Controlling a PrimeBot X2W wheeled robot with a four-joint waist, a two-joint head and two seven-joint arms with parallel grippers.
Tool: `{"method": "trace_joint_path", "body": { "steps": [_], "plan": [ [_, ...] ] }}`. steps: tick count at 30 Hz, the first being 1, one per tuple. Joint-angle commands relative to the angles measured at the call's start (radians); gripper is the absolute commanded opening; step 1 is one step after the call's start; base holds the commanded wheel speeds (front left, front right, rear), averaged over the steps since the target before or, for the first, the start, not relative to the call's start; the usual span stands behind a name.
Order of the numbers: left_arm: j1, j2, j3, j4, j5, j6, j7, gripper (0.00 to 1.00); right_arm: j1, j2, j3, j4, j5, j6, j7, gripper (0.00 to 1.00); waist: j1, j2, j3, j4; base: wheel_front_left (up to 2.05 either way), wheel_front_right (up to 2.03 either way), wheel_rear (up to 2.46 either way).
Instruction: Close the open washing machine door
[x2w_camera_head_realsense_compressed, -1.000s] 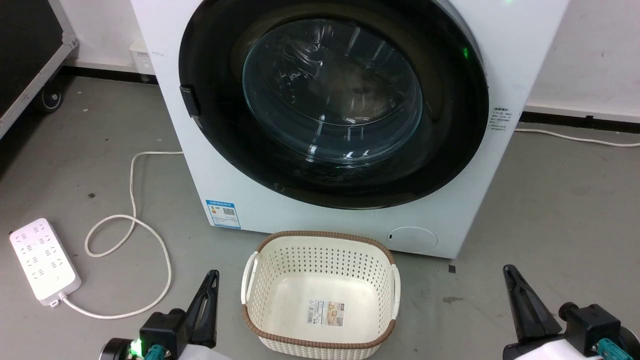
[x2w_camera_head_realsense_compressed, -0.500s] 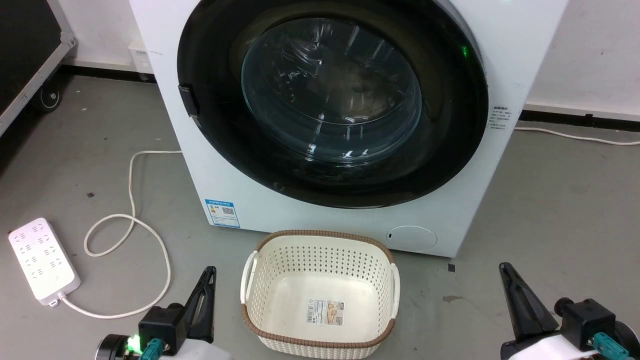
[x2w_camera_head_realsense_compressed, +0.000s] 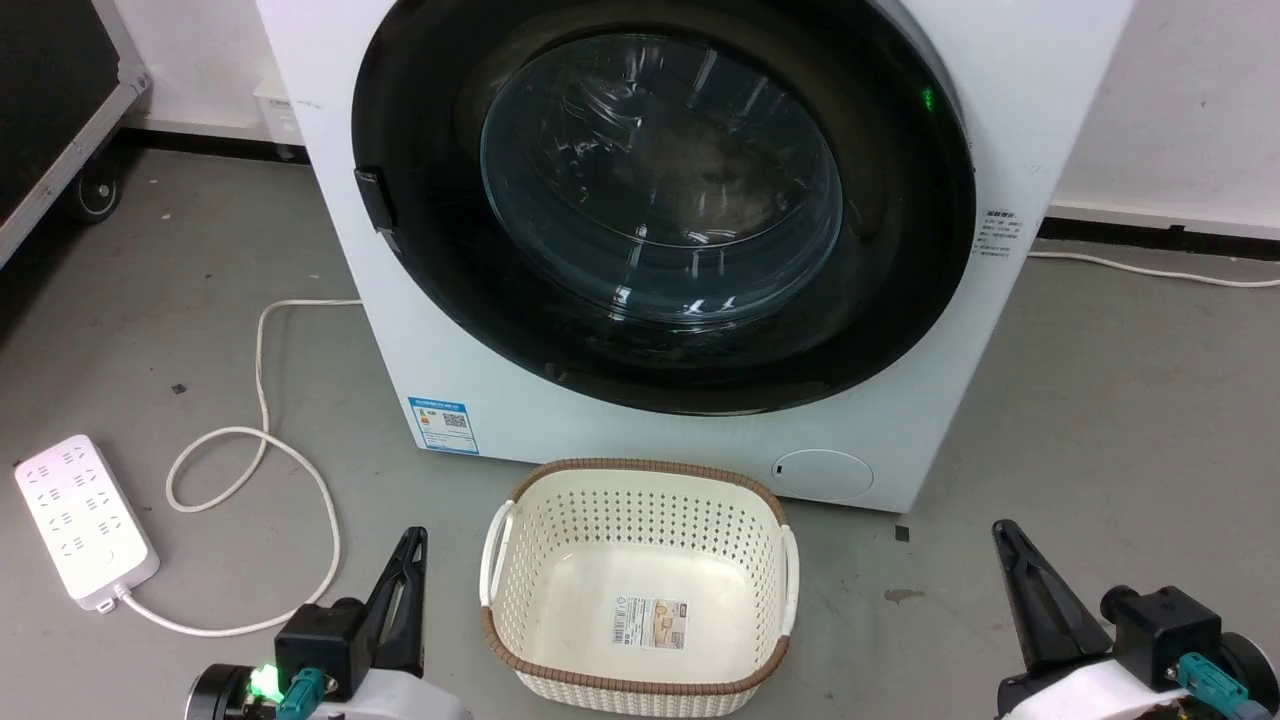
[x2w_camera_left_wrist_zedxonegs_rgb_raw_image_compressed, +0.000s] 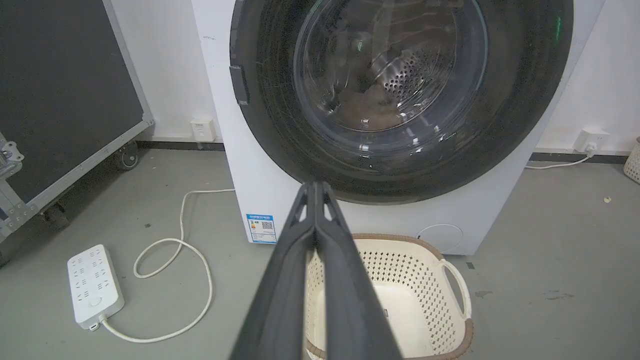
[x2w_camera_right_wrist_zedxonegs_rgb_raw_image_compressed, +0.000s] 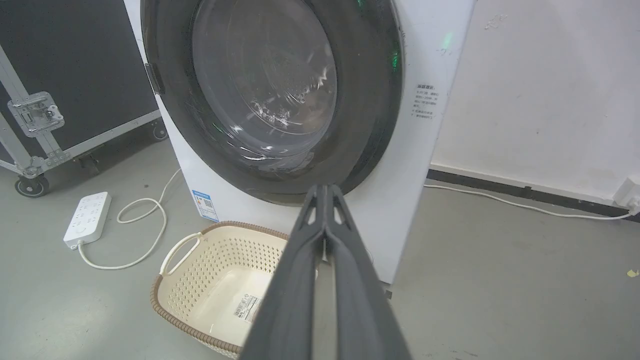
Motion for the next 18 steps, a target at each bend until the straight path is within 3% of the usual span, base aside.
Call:
{"method": "trace_joint_path", "body": {
  "steps": [1, 18],
  "plan": [
    [-0.014, -0.002, 0.005, -0.005, 0.007, 0.004, 0.005, 0.00, -0.016, 0.005, 0.003, -0.009, -0.008, 0.000, 0.003, 0.00, 0.0000, 0.0000, 0.000, 0.000, 0.00, 0.00, 0.00],
    [-0.023, -0.005, 0.018, -0.022, 0.023, 0.015, 0.044, 0.00, -0.027, 0.007, 0.008, -0.019, -0.024, -0.001, 0.040, 0.00, 0.0000, 0.0000, 0.004, -0.002, 0.00, 0.00, 0.00]
  ]
}}
